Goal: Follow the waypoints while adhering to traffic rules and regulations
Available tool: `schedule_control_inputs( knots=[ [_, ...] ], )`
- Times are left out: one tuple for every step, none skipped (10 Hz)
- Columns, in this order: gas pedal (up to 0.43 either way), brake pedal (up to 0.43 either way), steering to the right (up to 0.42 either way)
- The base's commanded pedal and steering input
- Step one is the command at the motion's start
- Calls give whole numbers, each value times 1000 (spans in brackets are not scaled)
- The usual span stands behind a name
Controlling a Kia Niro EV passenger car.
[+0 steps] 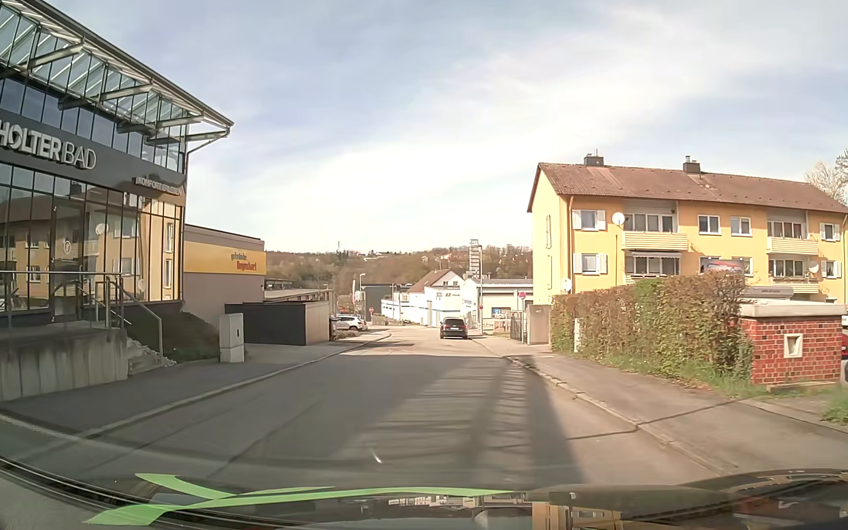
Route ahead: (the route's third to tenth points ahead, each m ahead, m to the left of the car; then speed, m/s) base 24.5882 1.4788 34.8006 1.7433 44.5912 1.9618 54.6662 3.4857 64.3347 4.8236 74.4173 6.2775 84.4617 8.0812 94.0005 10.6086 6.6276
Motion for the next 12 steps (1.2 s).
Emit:
schedule_control_inputs(
  knots=[
    [169,0,-75],
    [169,0,-70],
    [177,0,-63],
    [177,0,-58],
    [177,0,-56],
    [177,0,-52],
    [169,0,-45],
    [138,0,-33],
    [130,0,-28],
    [130,0,-27],
    [118,0,-26],
    [118,0,-25]
  ],
)
